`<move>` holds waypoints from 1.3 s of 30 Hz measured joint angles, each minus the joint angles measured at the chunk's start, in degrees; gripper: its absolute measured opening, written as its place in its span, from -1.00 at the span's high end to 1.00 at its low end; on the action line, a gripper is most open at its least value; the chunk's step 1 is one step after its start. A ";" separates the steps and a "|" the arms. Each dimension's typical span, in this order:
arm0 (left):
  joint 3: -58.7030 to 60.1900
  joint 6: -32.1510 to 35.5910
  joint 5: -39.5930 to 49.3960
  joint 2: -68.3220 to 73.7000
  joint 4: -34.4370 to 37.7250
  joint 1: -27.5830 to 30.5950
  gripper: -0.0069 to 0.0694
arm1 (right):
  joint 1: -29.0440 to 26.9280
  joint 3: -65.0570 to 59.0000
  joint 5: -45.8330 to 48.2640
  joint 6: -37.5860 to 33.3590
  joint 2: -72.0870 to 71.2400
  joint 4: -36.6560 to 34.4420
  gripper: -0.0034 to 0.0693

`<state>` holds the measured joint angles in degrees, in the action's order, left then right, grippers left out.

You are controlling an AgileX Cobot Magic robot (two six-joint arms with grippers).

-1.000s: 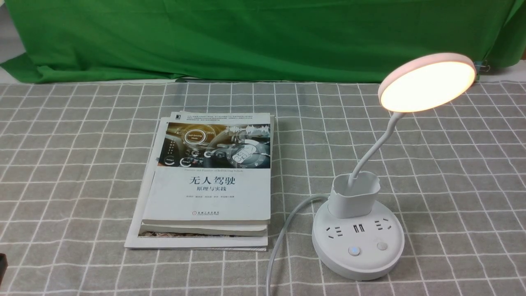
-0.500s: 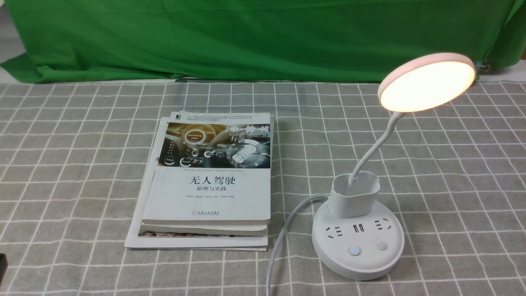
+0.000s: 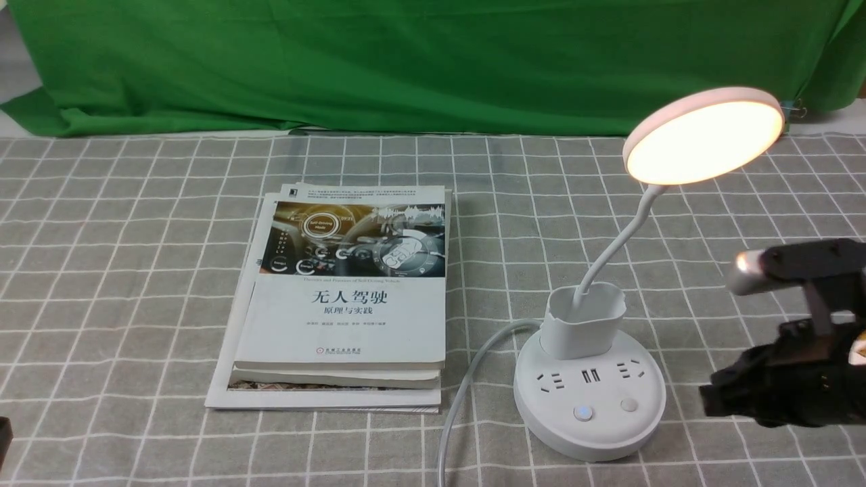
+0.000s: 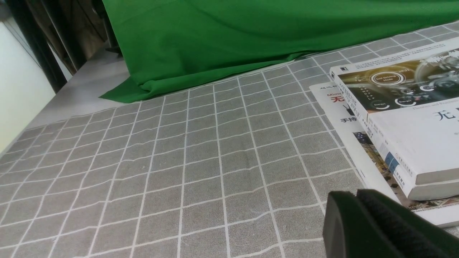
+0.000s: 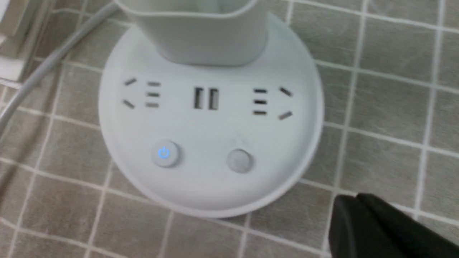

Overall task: Turn off the desk lamp on the grey coffee tablecloth by hand.
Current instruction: 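Press the power button on the lamp base to turn the lamp off with the right gripper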

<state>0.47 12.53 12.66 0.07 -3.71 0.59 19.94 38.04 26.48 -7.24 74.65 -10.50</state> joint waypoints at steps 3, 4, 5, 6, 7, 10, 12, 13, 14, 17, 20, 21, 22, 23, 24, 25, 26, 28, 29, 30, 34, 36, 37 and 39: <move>0.00 0.00 0.00 0.00 0.00 0.00 0.77 | 3.71 3.30 1.08 0.47 4.93 0.74 0.81; 0.00 0.00 0.00 0.00 0.00 0.00 0.77 | 4.88 4.44 1.51 1.39 6.64 1.82 0.81; 0.00 0.00 0.00 0.00 0.00 0.00 0.77 | 5.09 4.65 1.61 1.62 6.96 1.82 0.81; 0.00 0.00 0.00 0.00 0.00 0.00 0.77 | 6.11 5.77 2.15 3.26 8.54 3.34 0.81; 0.00 0.00 0.00 0.00 0.00 0.00 0.77 | 7.10 7.32 3.44 5.65 10.28 5.86 0.81; 0.00 0.00 0.00 0.00 0.00 0.00 0.77 | 8.40 10.17 5.57 8.10 13.37 8.92 0.81; 0.00 0.00 0.00 0.00 0.00 0.00 0.77 | 8.57 11.22 5.81 8.51 13.81 9.60 0.81; 0.00 0.00 0.00 0.00 0.00 0.00 0.77 | 8.66 11.42 5.81 8.58 13.86 9.74 0.81; 0.00 0.00 0.00 0.00 0.00 0.00 0.77 | 8.68 11.61 5.76 8.75 13.86 9.81 0.81; 0.00 0.00 0.00 0.00 0.00 0.00 0.77 | 8.79 11.85 6.03 9.11 14.11 10.00 0.81; 0.00 0.00 0.00 0.00 0.00 0.00 0.77 | 8.79 11.85 6.04 9.15 15.36 9.83 0.81; 0.00 0.00 0.00 0.00 0.00 0.00 0.77 | 8.79 11.85 5.92 9.15 16.16 9.78 0.81; 0.00 0.00 0.00 0.00 0.00 0.00 0.77 | 8.79 11.85 5.78 9.15 16.94 9.71 0.81; 0.00 0.00 0.00 0.00 0.00 0.00 0.77 | 8.81 11.85 5.66 9.15 18.10 9.72 0.81; 0.00 0.00 0.00 0.00 0.00 0.00 0.77 | 8.81 12.09 5.40 9.15 19.03 9.72 0.81; 0.00 0.00 0.00 0.00 0.00 0.00 0.77 | 8.81 12.19 5.31 9.15 19.13 9.72 0.81; 0.00 0.00 0.00 0.00 0.00 0.00 0.77 | 8.81 12.52 4.31 9.15 19.86 9.65 0.81; 0.00 0.00 0.00 0.00 0.00 0.00 0.77 | 8.81 12.91 3.33 9.15 20.25 9.60 0.81; 0.00 0.00 0.00 0.00 0.00 0.00 0.77 | 8.81 12.98 3.33 9.15 20.25 9.59 0.81; 0.00 0.00 0.00 0.00 0.00 0.00 0.77 | 8.86 12.98 3.46 9.15 19.87 9.59 0.81; 0.00 0.00 0.00 0.00 0.00 0.00 0.77 | 8.86 12.34 5.38 9.15 16.86 9.59 0.81; 0.00 0.00 0.00 0.00 0.00 0.00 0.77 | 8.86 12.34 5.58 9.15 15.38 9.59 0.81; 0.00 0.00 0.00 0.00 0.00 0.00 0.77 | 8.86 12.34 5.63 9.15 15.04 9.59 0.81; 0.00 0.00 0.00 0.00 0.00 0.00 0.77 | 8.86 12.34 5.71 9.15 14.72 9.59 0.81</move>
<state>0.47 12.53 12.66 0.07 -3.71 0.59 28.80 50.38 32.19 1.91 89.37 -0.92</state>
